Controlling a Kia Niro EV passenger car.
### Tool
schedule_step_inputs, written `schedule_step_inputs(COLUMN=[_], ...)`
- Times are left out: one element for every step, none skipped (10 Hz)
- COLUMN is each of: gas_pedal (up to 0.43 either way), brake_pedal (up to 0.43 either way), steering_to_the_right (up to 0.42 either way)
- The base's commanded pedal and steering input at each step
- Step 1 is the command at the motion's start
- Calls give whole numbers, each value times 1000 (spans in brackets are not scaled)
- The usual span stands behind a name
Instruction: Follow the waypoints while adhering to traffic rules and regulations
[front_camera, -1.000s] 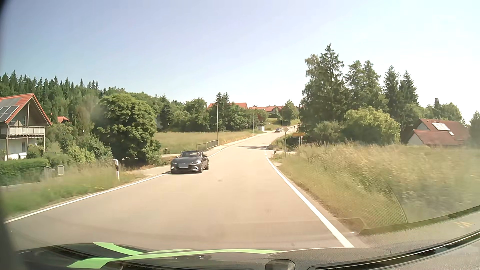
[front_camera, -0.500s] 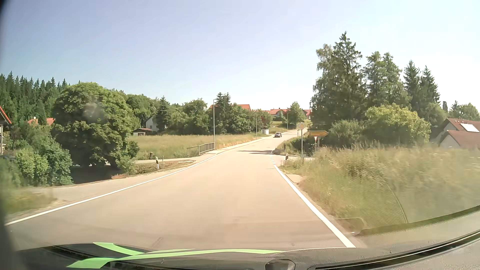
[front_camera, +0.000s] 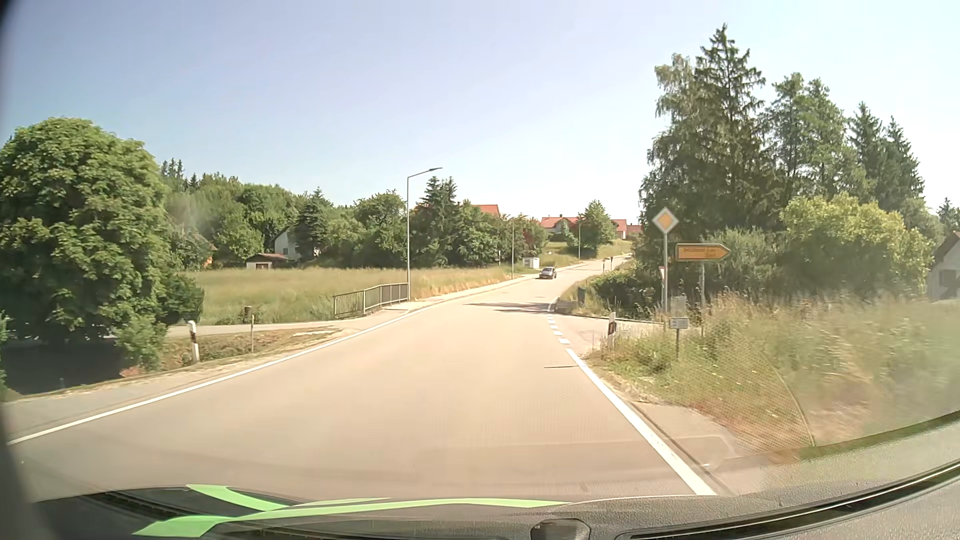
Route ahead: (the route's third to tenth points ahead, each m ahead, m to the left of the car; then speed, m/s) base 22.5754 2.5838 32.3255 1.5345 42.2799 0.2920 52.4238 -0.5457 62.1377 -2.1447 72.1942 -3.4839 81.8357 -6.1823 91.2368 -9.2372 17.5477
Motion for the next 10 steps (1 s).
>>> schedule_step_inputs(gas_pedal=[130, 130, 130, 130, 130, 130, 130, 130, 130, 130], brake_pedal=[0, 0, 0, 0, 0, 0, 0, 0, 0, 0], steering_to_the_right=[1, 2, 3, 6, 6, 6, 6, 6, 7, 8])
